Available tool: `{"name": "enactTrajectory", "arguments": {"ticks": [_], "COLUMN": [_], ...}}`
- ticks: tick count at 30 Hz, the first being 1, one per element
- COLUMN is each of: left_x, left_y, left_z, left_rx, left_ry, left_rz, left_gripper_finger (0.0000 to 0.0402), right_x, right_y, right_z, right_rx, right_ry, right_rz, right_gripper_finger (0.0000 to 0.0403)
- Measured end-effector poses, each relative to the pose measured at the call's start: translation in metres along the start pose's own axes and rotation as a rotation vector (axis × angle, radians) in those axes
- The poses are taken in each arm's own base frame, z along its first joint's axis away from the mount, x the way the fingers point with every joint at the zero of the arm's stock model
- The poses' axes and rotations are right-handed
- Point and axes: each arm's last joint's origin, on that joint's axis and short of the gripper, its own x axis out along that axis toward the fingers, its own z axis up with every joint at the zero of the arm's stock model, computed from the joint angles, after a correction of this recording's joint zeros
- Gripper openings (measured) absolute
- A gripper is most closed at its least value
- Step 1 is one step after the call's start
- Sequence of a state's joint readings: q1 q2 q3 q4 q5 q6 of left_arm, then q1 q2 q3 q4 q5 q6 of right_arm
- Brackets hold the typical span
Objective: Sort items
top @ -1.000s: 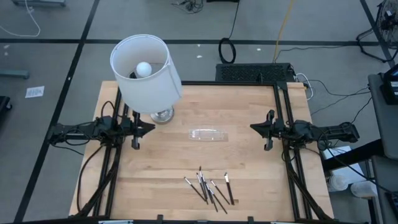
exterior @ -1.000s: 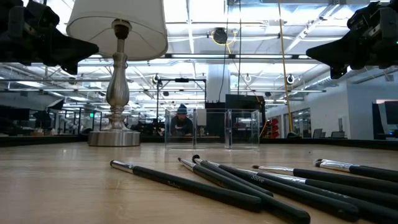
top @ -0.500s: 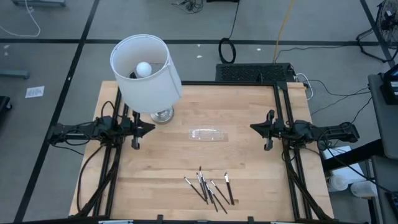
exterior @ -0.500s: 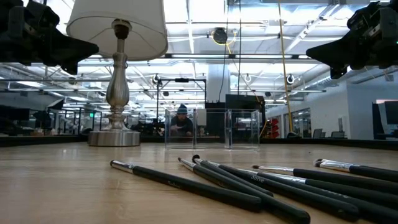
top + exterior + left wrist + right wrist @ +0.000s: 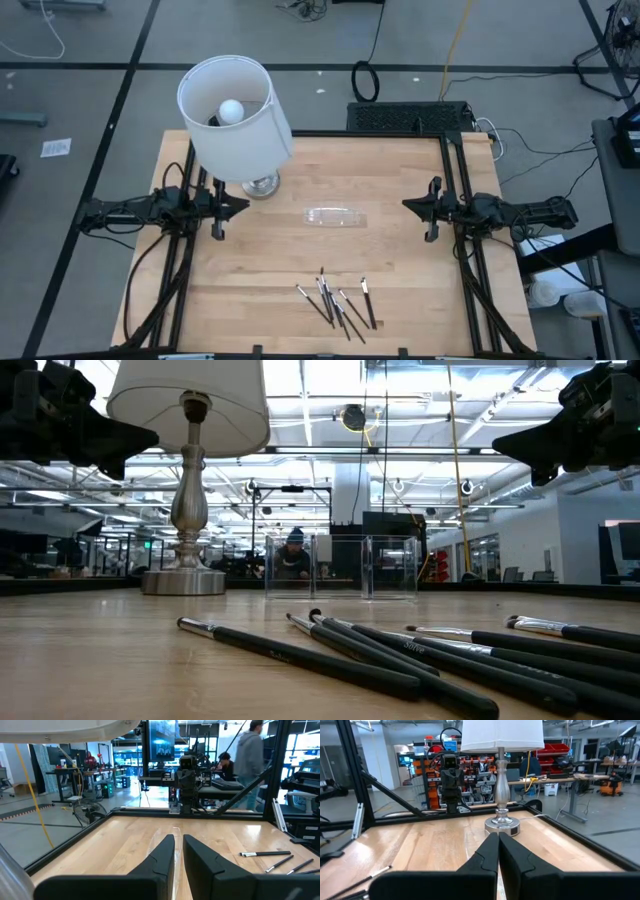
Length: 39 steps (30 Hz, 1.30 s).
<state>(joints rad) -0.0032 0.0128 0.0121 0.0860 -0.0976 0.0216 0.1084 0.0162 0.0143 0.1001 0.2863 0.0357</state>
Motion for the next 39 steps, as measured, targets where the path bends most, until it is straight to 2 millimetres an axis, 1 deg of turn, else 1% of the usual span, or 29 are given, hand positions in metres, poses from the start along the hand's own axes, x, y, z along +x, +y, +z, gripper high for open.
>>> {"name": "enactTrajectory", "arguments": {"ticks": [25,30,39], "left_x": [0.0,0.0,0.0], "left_y": [0.0,0.0,0.0], "left_z": [0.0,0.0,0.0001], "left_rx": [0.0,0.0,0.0], "left_ry": [0.0,0.0,0.0], "left_rz": [0.0,0.0,0.0], "left_gripper_finger": [0.0049,0.0049,0.0049], "right_x": [0.0,0.0,0.0], "right_y": [0.0,0.0,0.0], "right_z": [0.0,0.0009,0.0006], "right_rx": [0.004,-0.051,-0.043], "right_ry": [0.0,-0.009,-0.006], "right_rz": [0.0,-0.001,0.0], "right_gripper_finger": [0.0,0.0,0.0]}}
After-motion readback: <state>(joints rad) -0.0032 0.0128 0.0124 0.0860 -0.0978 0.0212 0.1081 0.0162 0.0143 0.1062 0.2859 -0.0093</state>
